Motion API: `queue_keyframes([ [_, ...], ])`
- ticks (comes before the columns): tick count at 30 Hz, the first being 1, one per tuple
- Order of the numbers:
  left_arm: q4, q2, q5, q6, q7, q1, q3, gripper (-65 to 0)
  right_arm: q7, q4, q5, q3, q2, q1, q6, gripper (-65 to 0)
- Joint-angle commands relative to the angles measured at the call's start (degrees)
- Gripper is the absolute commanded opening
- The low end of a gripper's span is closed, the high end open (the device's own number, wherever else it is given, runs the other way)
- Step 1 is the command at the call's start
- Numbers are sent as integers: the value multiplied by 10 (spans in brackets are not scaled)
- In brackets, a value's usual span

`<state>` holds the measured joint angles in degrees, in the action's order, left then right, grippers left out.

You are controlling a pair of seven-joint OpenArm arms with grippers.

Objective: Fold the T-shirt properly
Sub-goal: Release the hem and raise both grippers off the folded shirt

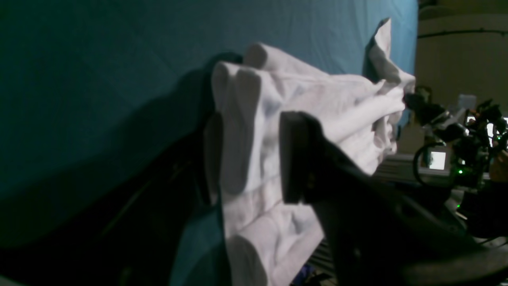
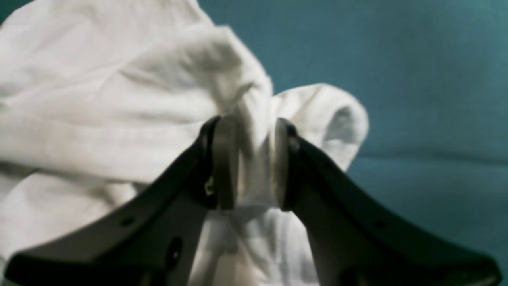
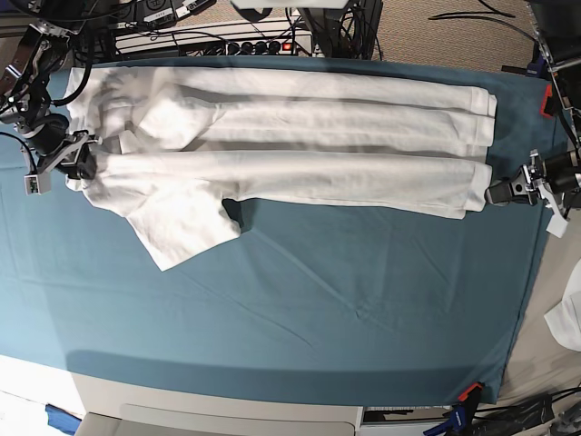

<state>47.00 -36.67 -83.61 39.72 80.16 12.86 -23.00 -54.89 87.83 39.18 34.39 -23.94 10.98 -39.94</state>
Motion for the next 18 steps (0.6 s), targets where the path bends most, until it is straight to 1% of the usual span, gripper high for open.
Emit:
queue_keyframes([
  [1, 9, -14, -14, 3, -2, 9, -5, -400, 5, 10, 11, 6, -14, -1, -1, -486],
  [13, 9, -14, -14, 3, -2, 9, -5, -400, -19, 10, 15, 6, -14, 43, -1, -487],
  [17, 9, -14, -14, 3, -2, 9, -5, -400, -37, 10, 16, 6, -14, 44, -1, -531],
  [18, 9, -14, -14, 3, -2, 9, -5, -400, -42, 10, 16, 6, -14, 44, -1, -531],
])
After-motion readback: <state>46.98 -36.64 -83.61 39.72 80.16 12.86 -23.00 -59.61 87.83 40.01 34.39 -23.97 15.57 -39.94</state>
